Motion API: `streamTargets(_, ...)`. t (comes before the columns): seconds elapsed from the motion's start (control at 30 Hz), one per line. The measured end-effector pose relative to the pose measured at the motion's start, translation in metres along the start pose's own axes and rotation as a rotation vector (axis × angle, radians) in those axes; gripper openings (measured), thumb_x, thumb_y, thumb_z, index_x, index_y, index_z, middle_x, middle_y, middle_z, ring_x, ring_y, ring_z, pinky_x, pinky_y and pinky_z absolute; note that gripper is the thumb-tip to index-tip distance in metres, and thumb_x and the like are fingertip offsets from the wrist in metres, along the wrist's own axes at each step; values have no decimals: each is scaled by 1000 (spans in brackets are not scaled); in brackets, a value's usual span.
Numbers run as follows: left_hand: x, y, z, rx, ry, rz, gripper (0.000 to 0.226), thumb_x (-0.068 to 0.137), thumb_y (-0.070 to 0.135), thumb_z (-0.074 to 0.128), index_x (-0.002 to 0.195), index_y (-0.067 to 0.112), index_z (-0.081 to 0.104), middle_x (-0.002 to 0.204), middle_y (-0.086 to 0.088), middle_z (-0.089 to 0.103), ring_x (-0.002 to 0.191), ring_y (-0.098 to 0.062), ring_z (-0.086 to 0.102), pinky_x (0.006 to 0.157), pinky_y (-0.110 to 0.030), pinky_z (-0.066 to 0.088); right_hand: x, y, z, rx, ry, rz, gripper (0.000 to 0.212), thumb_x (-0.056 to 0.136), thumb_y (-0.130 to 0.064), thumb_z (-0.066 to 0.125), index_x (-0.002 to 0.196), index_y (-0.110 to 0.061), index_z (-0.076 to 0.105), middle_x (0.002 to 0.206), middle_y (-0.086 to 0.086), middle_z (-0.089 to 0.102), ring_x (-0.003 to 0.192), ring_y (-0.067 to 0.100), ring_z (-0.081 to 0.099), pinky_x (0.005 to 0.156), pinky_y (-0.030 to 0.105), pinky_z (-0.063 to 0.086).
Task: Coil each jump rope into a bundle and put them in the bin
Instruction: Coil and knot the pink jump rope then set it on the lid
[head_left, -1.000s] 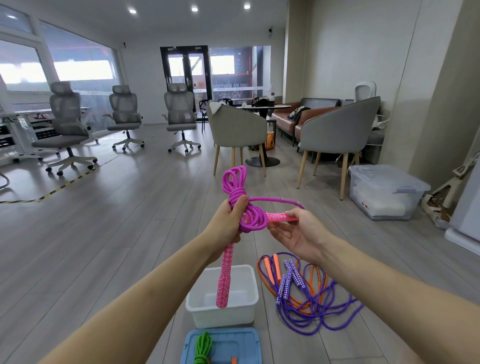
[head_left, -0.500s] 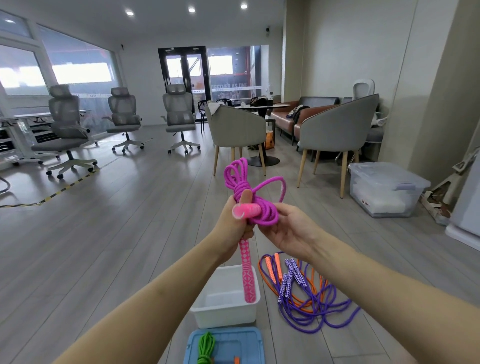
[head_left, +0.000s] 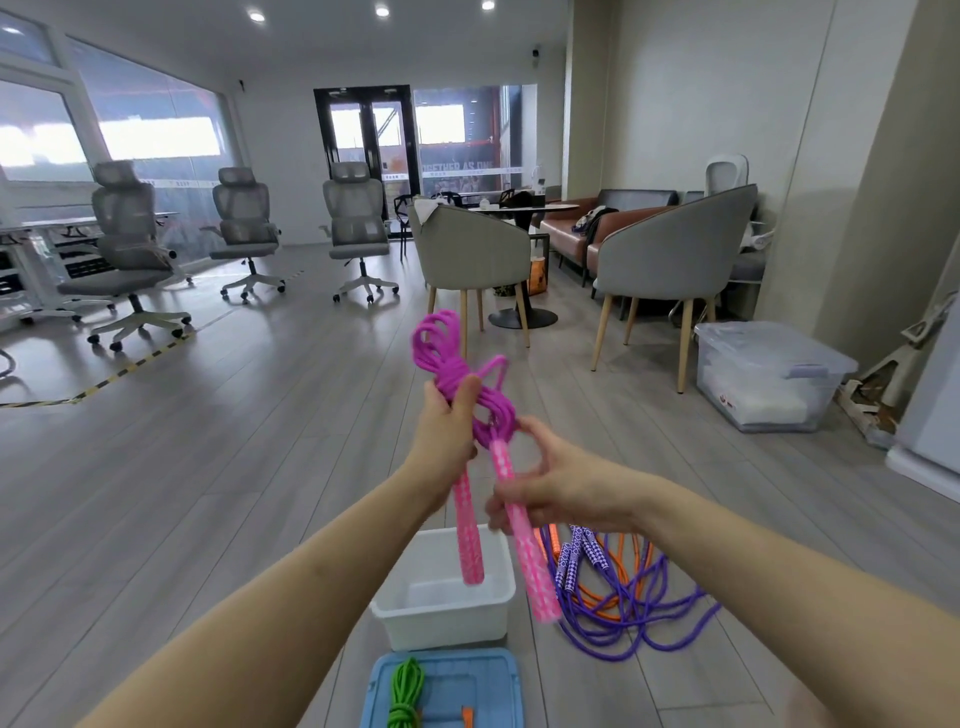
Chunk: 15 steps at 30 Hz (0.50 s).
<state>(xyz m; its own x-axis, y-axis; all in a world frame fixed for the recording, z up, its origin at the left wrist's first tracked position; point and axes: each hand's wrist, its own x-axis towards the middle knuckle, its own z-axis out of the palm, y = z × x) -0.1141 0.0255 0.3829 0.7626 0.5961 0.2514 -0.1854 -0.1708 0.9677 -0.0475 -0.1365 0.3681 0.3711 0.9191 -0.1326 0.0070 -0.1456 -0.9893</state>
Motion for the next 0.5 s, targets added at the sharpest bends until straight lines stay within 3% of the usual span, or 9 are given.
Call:
streamTargets(0.07,10,9,-14,-127,78,-3,38,105,45,46,114,8,51,69,3,55,48,-7,44,46,-22,38,3,21,1,-415,-60,89,83,92,-6,73,154,-26,23,103,16,76,87,22,74,73,28,59)
streamTargets(0.13,11,15,-24,-135,18,25,37,105,46,45,112,10,51,66,4,53,48,-7,41,48,-24,36,12,35,-2,-580,15,80,64,91,-14,75,145,-25,44,110,1,73,95,13,73,85,30,59)
streamTargets(0.2,6,17,-27,-71,-62,42,37,105,48,44,113,12,52,67,3,53,50,-8,39,50,-25,37,21,39,-5,-615,119,14,32,90,-20,77,118,-30,63,113,-5,71,105,15,70,100,41,56)
streamTargets(0.27,3,18,-25,-34,-100,41,38,105,49,44,117,13,52,69,4,55,53,-9,40,52,-25,38,27,36,-5,-583,162,-17,20,90,-22,78,105,-29,67,107,-2,73,105,18,70,102,44,55)
streamTargets(0.43,-3,7,-20,39,-122,1,30,106,44,47,122,20,52,71,8,59,59,-10,45,54,-24,39,35,24,8,-446,271,-143,8,93,-21,75,98,-16,71,94,5,75,83,11,68,79,28,55)
streamTargets(0.5,-6,9,-15,-121,-88,-27,34,105,43,47,123,15,53,82,4,67,56,-9,46,49,-22,36,37,24,13,-420,277,-183,8,98,-16,67,92,-17,71,88,5,75,78,8,68,75,27,56)
